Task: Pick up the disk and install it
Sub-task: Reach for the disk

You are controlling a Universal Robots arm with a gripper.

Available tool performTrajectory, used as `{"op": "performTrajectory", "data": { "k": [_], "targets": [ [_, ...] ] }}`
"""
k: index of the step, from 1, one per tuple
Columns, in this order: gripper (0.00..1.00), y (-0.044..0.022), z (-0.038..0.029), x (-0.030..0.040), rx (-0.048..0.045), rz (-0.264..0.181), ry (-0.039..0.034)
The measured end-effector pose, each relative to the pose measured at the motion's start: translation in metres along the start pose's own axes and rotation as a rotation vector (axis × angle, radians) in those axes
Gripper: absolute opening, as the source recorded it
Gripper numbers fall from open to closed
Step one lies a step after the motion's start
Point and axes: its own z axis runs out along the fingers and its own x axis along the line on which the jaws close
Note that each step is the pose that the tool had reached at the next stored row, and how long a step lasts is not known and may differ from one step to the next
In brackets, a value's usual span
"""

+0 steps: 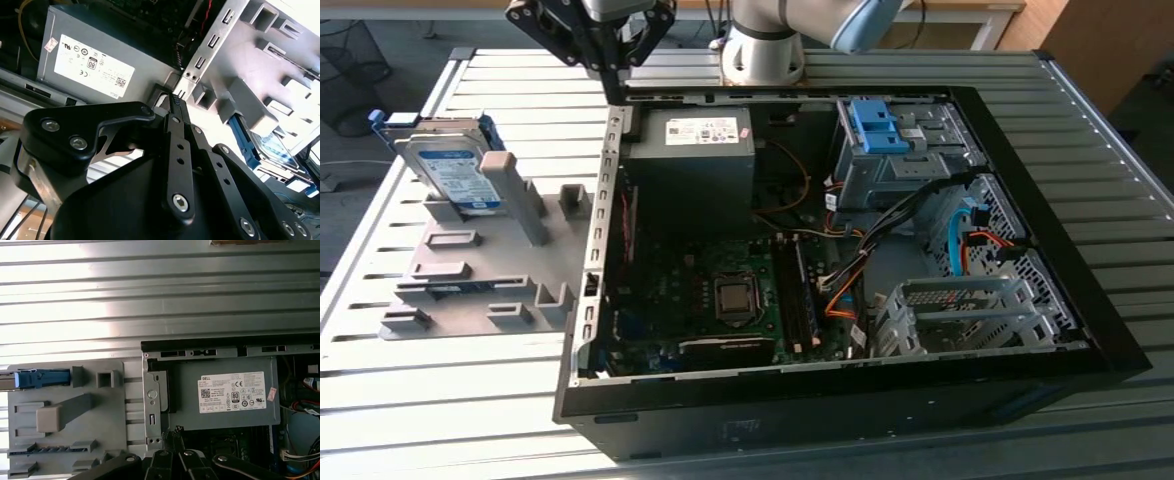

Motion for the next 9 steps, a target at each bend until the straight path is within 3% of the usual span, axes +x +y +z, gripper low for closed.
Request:
{"op": "performTrajectory", "data": {
  "k": [9],
  "targets": [
    [0.11,0.0016,0.0001,0.0105,0.0000,0.000,-0.0001]
  ]
}}
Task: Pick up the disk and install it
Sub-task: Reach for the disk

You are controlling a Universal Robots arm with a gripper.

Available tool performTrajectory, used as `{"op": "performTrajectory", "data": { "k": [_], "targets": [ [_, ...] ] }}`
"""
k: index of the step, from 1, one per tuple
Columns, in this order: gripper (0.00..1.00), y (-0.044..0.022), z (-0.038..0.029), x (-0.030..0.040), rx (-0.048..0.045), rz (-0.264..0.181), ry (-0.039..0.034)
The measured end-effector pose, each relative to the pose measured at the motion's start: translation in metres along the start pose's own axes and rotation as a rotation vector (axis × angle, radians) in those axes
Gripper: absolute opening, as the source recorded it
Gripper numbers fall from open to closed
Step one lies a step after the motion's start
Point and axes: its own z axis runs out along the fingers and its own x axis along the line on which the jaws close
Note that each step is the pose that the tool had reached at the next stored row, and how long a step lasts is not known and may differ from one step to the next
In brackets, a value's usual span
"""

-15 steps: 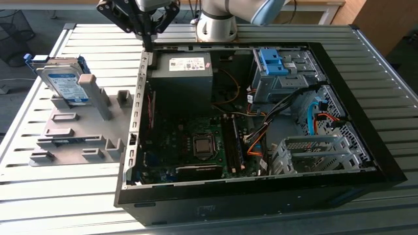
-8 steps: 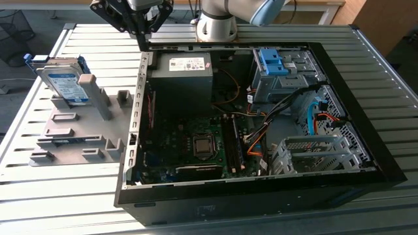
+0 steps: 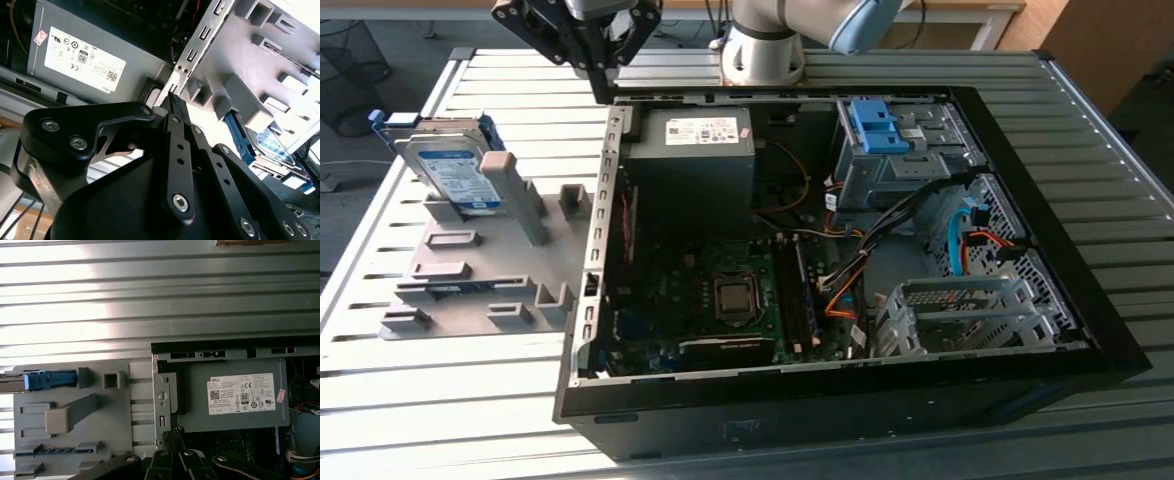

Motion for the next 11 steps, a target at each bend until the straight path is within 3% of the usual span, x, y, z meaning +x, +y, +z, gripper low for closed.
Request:
{"op": "performTrajectory", "data": {
  "k": [11],
  "targets": [
    [0.11,0.0019,0.0002,0.0110,0.0000,0.000,0.0000]
  ]
}}
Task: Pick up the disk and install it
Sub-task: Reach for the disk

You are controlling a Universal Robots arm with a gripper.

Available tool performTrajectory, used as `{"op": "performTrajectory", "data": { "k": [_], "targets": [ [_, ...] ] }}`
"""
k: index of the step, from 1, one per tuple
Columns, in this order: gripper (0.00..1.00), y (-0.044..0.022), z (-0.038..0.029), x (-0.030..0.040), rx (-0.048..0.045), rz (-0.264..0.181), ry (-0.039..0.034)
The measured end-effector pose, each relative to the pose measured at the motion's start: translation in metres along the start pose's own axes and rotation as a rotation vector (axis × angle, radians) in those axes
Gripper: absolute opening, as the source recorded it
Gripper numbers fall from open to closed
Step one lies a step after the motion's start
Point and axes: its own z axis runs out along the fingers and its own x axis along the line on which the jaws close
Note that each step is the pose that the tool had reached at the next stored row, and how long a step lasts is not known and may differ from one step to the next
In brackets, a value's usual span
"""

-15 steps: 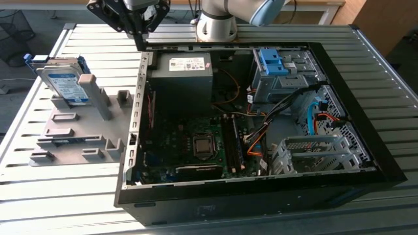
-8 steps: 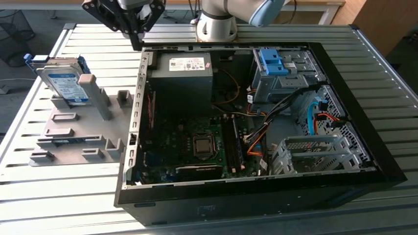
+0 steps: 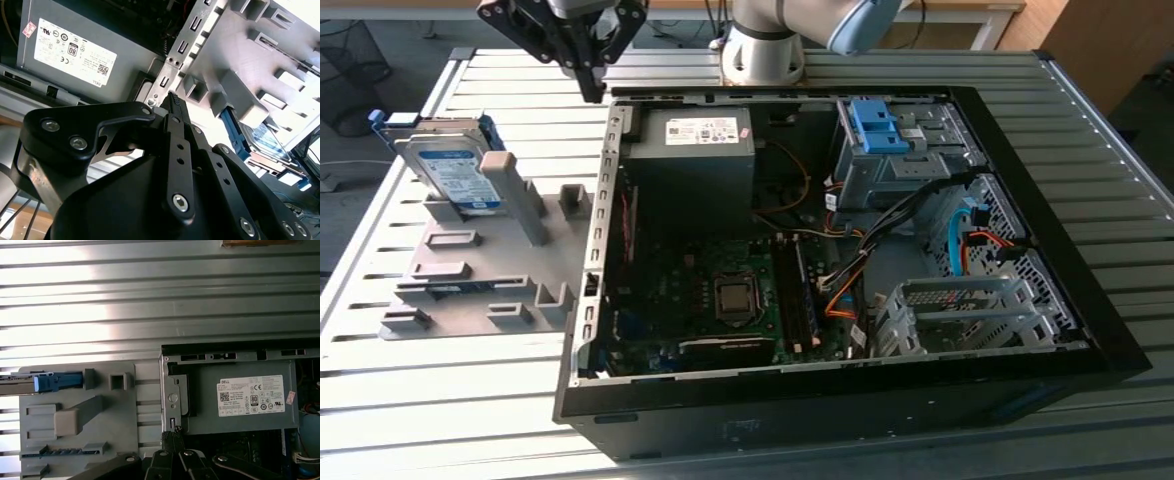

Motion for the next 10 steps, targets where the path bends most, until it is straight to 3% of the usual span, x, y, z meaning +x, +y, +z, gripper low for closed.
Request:
{"op": "performTrajectory", "data": {
  "k": [10],
  "targets": [
    [0.11,0.0018,0.0000,0.0101,0.0000,0.000,0.0000]
  ]
}}
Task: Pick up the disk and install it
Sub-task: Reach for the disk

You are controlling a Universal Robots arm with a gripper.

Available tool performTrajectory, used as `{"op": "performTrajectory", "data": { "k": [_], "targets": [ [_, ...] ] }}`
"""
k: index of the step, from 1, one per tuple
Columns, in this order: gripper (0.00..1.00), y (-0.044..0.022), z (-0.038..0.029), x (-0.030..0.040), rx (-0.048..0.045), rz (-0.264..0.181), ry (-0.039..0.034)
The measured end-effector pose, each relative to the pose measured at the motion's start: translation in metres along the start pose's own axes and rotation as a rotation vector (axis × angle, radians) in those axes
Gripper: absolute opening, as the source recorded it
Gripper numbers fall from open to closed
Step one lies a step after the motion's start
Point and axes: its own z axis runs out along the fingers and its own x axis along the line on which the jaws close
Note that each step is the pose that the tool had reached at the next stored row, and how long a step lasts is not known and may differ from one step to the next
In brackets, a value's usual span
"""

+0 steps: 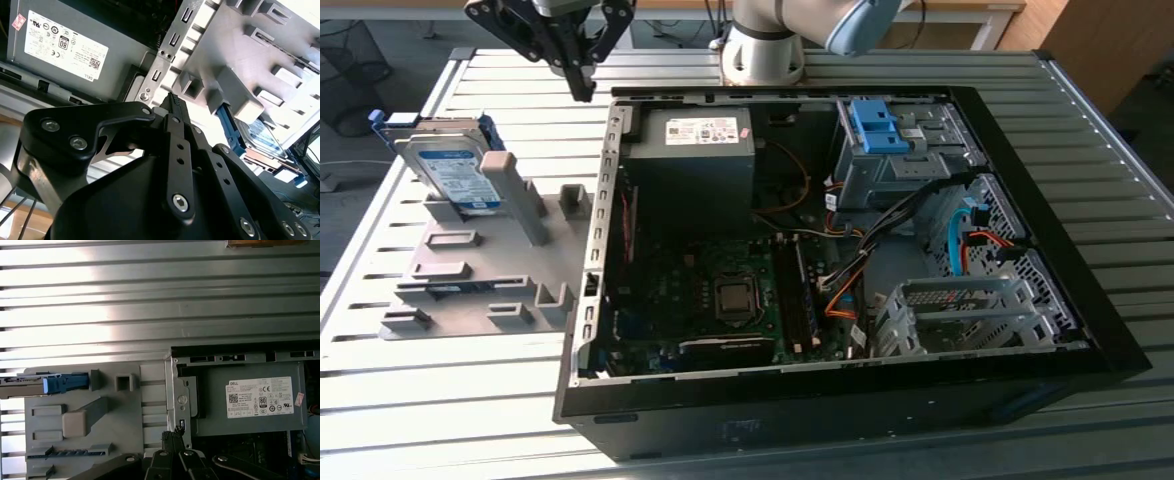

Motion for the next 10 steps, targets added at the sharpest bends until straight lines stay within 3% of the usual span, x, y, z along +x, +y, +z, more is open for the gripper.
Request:
{"op": "performTrajectory", "data": {
  "k": [10],
  "targets": [
    [0.11,0.0029,0.0002,0.0116,0.0000,0.000,0.0000]
  ]
}}
